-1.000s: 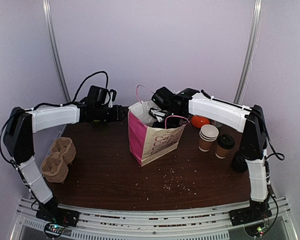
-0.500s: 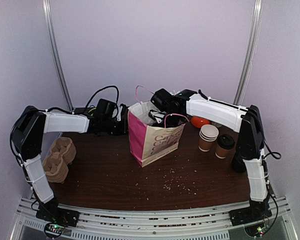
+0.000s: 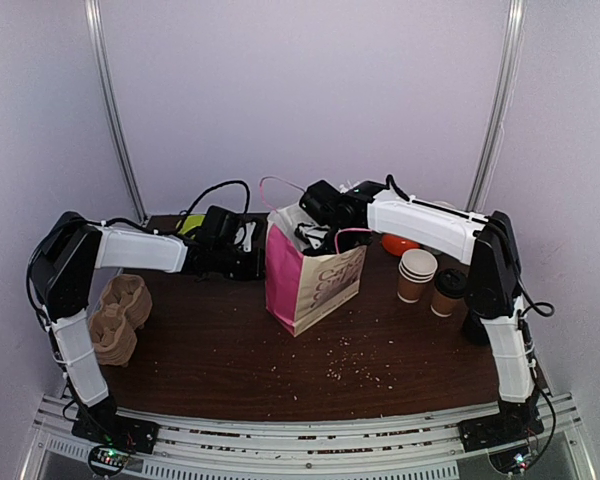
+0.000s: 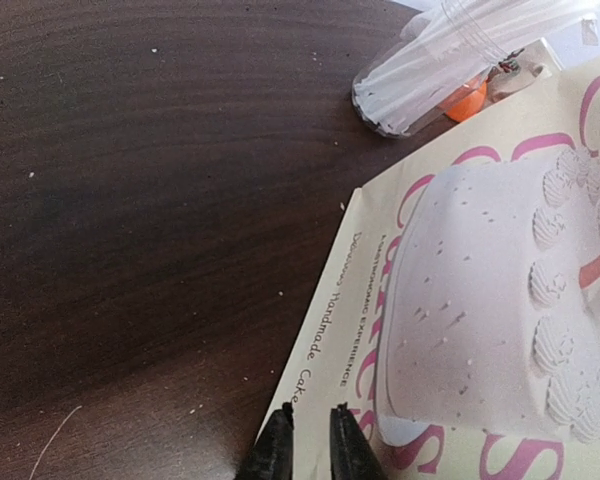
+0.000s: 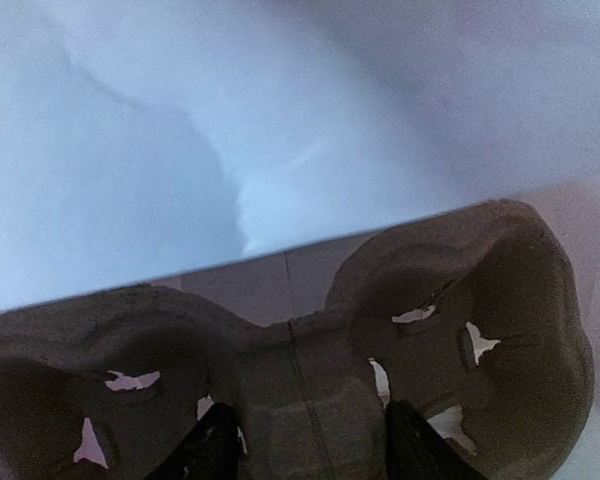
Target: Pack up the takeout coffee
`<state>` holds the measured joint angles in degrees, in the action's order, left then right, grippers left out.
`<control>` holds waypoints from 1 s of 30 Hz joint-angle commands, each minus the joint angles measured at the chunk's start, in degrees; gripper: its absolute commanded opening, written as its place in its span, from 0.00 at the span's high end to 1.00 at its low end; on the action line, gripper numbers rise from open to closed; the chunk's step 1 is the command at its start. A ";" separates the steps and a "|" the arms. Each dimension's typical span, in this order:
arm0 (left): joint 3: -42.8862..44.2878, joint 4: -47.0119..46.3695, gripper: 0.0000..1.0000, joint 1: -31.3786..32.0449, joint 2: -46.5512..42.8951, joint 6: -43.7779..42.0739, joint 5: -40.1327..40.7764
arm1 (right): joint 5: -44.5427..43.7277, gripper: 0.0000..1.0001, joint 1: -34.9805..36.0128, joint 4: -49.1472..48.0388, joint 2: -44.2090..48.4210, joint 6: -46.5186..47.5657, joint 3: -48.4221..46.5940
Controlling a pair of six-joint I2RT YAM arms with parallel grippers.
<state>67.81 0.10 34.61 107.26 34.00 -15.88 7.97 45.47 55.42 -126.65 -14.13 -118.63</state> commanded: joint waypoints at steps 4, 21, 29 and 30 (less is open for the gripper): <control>0.25 -1.34 0.83 0.55 -0.65 -0.89 -1.24 | 1.25 0.43 0.26 3.20 0.34 1.27 1.72; 0.92 -0.36 0.79 0.59 -1.59 -1.21 -1.15 | 1.53 0.16 0.80 2.03 1.15 1.22 5.57; 1.24 0.14 0.74 0.55 -2.01 -1.49 -1.17 | 1.79 0.04 0.76 -0.16 1.01 0.43 8.01; 1.27 0.23 0.73 0.55 -2.05 -1.48 -1.17 | 1.85 0.01 0.78 -0.27 1.09 0.36 8.00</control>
<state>67.83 1.10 34.83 107.24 33.52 -16.58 8.32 45.65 53.06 -125.62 -13.34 -112.86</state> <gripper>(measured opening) 0.259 0.946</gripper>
